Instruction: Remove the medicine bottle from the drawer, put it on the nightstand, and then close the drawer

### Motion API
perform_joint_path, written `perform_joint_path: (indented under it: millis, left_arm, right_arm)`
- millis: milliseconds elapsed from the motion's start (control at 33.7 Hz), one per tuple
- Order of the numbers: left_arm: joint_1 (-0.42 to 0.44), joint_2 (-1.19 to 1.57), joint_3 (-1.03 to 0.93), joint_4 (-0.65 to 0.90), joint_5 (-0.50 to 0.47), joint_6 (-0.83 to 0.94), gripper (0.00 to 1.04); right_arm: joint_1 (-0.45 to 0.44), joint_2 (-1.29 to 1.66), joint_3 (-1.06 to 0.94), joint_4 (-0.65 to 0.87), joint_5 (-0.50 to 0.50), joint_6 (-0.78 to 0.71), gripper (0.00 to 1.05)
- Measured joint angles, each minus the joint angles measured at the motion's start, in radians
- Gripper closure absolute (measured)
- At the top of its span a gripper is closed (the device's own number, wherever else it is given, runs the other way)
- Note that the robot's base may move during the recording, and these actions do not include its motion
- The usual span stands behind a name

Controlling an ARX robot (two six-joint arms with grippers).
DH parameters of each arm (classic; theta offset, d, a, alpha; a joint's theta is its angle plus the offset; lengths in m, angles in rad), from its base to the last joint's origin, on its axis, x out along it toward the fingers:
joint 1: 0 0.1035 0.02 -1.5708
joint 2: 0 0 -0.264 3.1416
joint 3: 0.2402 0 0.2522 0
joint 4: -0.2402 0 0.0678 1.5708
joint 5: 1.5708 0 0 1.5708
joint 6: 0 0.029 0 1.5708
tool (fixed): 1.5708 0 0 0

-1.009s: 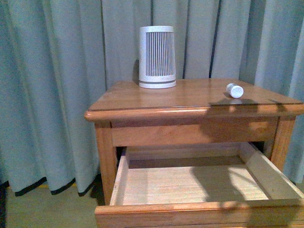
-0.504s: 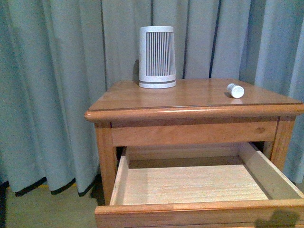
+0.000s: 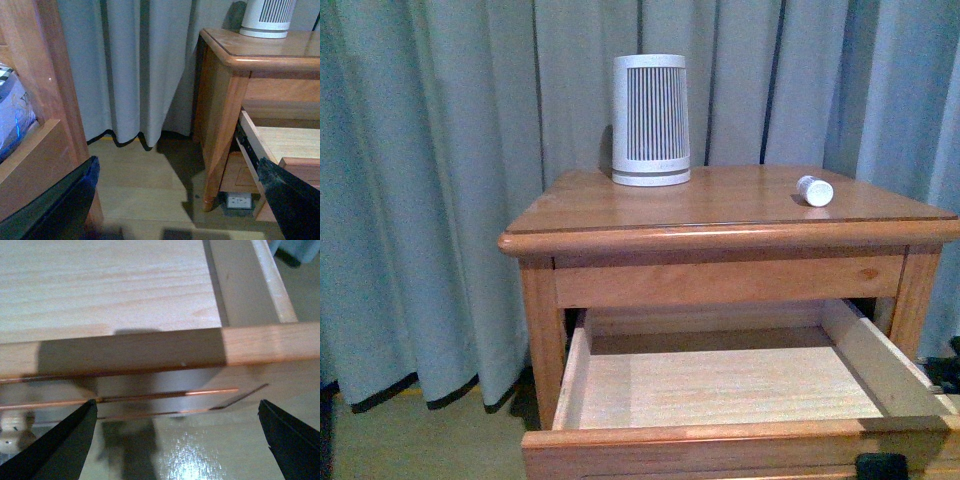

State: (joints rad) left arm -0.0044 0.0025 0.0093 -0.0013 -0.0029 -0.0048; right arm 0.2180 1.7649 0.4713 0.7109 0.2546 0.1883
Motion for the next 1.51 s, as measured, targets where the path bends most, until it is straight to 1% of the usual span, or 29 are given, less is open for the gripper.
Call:
perform_joint_path:
  millis: [59,119,297,356,475,682,890,950,1068,1217,1335,1424,1513]
  left_arm:
    - [0.000,0.000,0.000,0.000,0.000,0.000,0.07]
    - [0.000,0.000,0.000,0.000,0.000,0.000,0.07]
    - [0.000,0.000,0.000,0.000,0.000,0.000,0.07]
    - [0.000,0.000,0.000,0.000,0.000,0.000,0.07]
    - [0.000,0.000,0.000,0.000,0.000,0.000,0.07]
    - [0.000,0.000,0.000,0.000,0.000,0.000,0.07]
    - [0.000,0.000,0.000,0.000,0.000,0.000,0.07]
    - [0.000,0.000,0.000,0.000,0.000,0.000,0.07]
    - [0.000,0.000,0.000,0.000,0.000,0.000,0.07]
    - [0.000,0.000,0.000,0.000,0.000,0.000,0.07]
    - [0.000,0.000,0.000,0.000,0.000,0.000,0.07]
    - [0.000,0.000,0.000,0.000,0.000,0.000,0.07]
    - [0.000,0.000,0.000,0.000,0.000,0.000,0.07]
  right_arm:
    - [-0.002,0.048,0.032,0.045,0.002,-0.029,0.07]
    - [-0.010,0.115,0.105,0.080,-0.002,-0.067,0.07]
    - [-0.046,0.272,0.321,0.094,-0.004,-0.182,0.07]
    - [-0.062,0.330,0.417,0.077,-0.009,-0.230,0.07]
    - [-0.095,0.406,0.585,-0.010,-0.018,-0.306,0.07]
    - [-0.114,0.457,0.699,-0.103,0.004,-0.382,0.07]
    - [-0.115,0.459,0.711,-0.136,0.003,-0.374,0.07]
    - [-0.114,0.439,0.693,-0.140,-0.008,-0.357,0.07]
    - [-0.100,0.325,0.588,-0.140,-0.011,-0.284,0.07]
    - [-0.090,0.058,0.360,-0.142,-0.019,-0.180,0.07]
    - [-0.130,-0.217,0.139,-0.129,0.026,-0.156,0.07]
    - [-0.178,-0.448,-0.013,-0.127,0.090,-0.155,0.07]
    - [-0.198,-0.734,-0.163,-0.163,0.162,-0.175,0.07]
